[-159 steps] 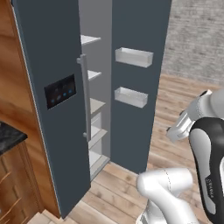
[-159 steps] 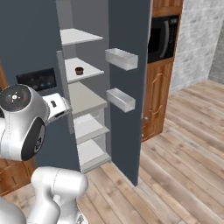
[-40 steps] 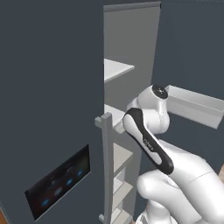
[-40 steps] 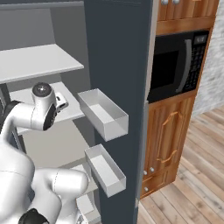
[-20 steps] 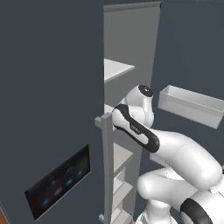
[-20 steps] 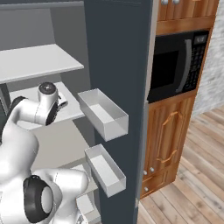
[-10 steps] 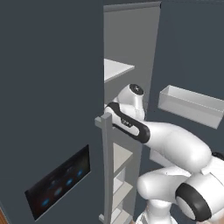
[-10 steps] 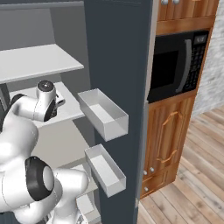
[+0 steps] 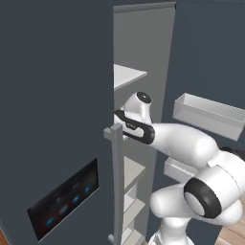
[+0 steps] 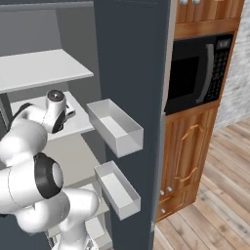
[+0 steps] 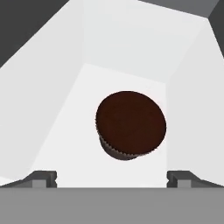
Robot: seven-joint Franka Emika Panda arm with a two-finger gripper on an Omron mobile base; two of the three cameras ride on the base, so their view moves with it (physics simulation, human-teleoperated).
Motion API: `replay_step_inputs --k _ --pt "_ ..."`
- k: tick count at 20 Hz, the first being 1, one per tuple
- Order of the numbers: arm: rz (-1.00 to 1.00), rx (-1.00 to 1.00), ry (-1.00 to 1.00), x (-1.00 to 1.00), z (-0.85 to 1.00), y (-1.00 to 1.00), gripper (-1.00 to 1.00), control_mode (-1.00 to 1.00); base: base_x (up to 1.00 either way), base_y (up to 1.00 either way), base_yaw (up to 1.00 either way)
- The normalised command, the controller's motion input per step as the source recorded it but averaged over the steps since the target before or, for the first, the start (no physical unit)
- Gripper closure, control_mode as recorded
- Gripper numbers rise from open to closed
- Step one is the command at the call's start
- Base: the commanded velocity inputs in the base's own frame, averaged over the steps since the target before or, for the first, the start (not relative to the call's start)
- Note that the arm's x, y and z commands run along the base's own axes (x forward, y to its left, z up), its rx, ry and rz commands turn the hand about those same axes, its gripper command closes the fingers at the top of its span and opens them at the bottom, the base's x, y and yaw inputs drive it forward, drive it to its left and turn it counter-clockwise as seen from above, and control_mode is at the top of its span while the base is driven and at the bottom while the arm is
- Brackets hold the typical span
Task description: Take the donut and cupcake from the fridge and place them on the empty tray on the dining counter.
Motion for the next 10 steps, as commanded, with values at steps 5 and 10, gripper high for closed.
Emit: replay_step_inputs --k 5,10 --pt "0.00 0.00 0.06 0.34 -0.16 0.20 -1.00 -1.00 0.00 0.00 0.00" --pt "0.00 0.00 0.05 0.25 -0.18 0.23 -1.00 -1.00 0.00 0.00 0.00"
